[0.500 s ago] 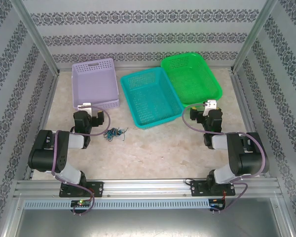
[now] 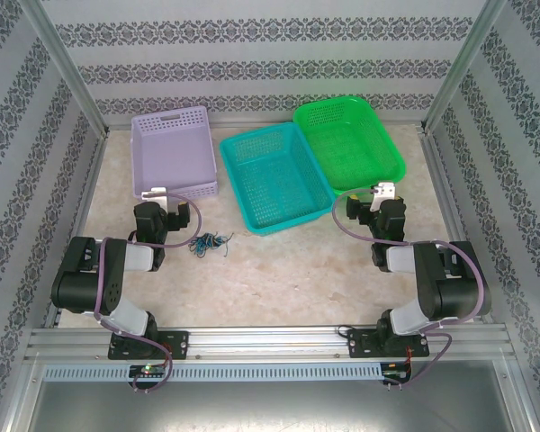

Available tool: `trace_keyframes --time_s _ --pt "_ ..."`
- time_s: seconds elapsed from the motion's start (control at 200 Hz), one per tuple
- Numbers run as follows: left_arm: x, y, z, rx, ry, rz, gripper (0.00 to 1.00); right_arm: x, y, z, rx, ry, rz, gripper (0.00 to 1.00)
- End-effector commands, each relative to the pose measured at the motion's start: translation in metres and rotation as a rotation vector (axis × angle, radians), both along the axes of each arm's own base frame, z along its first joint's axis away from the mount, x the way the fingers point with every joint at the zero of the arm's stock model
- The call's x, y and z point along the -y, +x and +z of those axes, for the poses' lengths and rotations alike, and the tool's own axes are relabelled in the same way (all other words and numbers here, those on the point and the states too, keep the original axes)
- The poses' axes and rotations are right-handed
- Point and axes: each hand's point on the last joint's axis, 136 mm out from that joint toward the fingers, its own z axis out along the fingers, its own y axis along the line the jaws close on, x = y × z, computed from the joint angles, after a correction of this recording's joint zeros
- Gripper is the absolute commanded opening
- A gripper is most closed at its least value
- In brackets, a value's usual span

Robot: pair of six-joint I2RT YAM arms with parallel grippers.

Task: Untangle the cables

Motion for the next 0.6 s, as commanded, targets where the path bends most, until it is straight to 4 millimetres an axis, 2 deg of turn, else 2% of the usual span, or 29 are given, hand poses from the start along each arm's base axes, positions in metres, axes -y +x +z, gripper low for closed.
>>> trace_keyframes --time_s 0.0,0.355,0.415,0.44,0.5,0.54,0.595 --pt "0.004 0.008 0.011 0.039 0.004 -0.021 1.00 0.001 0.007 0.011 0.033 0.012 0.004 0.98" --pt "0.004 0.007 0.011 0.038 0.005 -0.020 1.00 0.001 0.007 0.010 0.032 0.011 0.005 0.98" --pt "0.009 0.005 0.019 0.060 0.007 -0.054 1.00 0.001 0.007 0.010 0.031 0.015 0.001 0.98" --pt "0.010 0.004 0.030 0.079 0.019 -0.053 1.00 0.002 0.007 0.010 0.034 0.015 -0.001 0.98" --pt "-0.003 -0.009 0.057 0.067 0.043 0.084 1.00 0.016 0.004 0.028 0.062 -0.001 -0.103 0.98" --pt "-0.009 -0.019 0.081 0.075 0.001 0.149 1.00 0.025 -0.005 0.048 0.045 -0.053 -0.204 0.98" --pt "-0.011 -0.035 0.118 0.118 -0.031 0.199 1.00 0.022 -0.014 0.102 0.119 -0.090 -0.268 0.98"
